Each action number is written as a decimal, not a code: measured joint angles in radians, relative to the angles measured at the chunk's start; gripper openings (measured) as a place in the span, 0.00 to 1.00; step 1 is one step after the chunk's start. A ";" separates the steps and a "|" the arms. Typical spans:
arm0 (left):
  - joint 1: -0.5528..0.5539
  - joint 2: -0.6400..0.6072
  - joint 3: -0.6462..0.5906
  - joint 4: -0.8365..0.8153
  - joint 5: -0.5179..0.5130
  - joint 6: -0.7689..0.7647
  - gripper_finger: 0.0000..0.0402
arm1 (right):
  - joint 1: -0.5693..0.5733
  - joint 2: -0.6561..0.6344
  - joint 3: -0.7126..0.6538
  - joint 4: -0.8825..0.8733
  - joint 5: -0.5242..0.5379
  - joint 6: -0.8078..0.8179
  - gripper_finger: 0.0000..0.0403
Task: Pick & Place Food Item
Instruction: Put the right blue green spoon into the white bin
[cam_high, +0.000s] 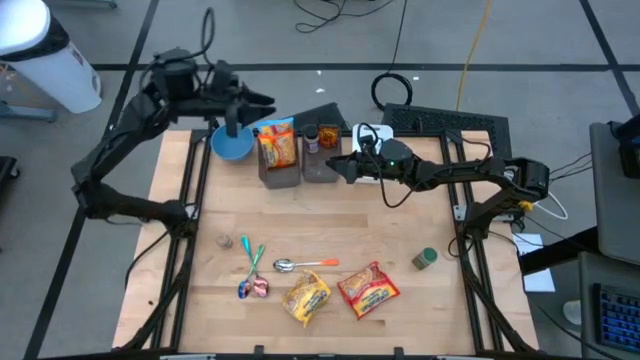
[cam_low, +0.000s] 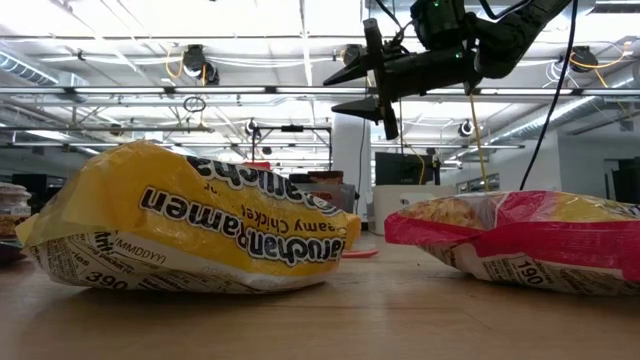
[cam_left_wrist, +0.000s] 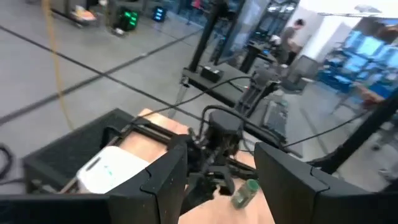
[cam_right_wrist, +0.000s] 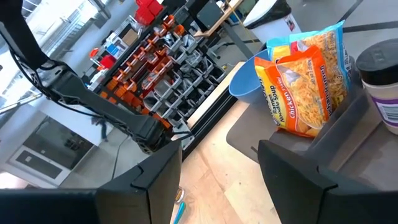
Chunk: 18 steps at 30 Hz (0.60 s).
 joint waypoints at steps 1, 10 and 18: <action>-0.010 -0.013 0.000 -0.023 -0.026 0.008 0.49 | 0.000 0.000 0.000 0.000 0.000 -0.004 0.52; -0.100 -0.152 -0.224 0.079 -0.132 -0.040 0.49 | 0.000 0.000 0.000 0.000 -0.002 0.045 0.52; -0.160 -0.347 -0.634 0.496 -0.196 -0.268 0.49 | -0.010 0.000 0.000 0.027 -0.001 0.084 0.52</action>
